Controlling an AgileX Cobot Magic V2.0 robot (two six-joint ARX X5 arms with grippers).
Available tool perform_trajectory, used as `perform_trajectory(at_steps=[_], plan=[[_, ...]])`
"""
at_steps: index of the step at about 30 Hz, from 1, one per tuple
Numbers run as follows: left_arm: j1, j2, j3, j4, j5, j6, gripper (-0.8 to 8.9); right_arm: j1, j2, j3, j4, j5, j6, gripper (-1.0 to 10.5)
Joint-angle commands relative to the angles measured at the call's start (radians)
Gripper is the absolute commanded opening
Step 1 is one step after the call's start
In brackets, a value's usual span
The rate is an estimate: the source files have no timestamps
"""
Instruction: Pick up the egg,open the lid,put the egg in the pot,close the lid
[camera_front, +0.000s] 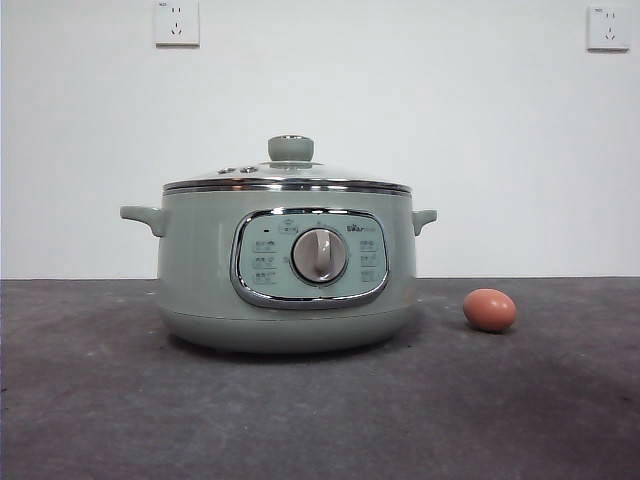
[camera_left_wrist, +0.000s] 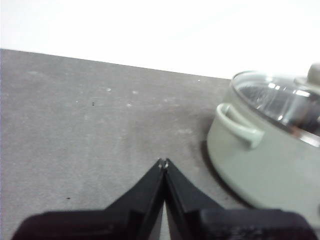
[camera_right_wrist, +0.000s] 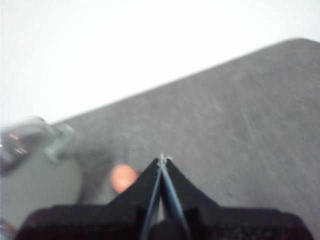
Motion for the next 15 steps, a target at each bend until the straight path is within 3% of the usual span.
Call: perform_trajectory(at_steps=[1, 6, 11, 15], plan=[[0.003, 0.036, 0.063, -0.033, 0.011, -0.034, -0.06, 0.001, 0.034, 0.068, 0.001, -0.029, 0.029, -0.1], [0.003, 0.139, 0.219, -0.1, 0.109, -0.026, -0.06, 0.0, 0.144, 0.241, -0.091, -0.043, 0.01, -0.1], [0.003, 0.272, 0.412, -0.205, 0.168, 0.03, -0.06, 0.001, 0.307, 0.447, -0.233, -0.137, -0.101, -0.1], [0.002, 0.378, 0.575, -0.337, 0.188, 0.11, -0.06, 0.001, 0.435, 0.618, -0.375, -0.163, -0.17, -0.1]])
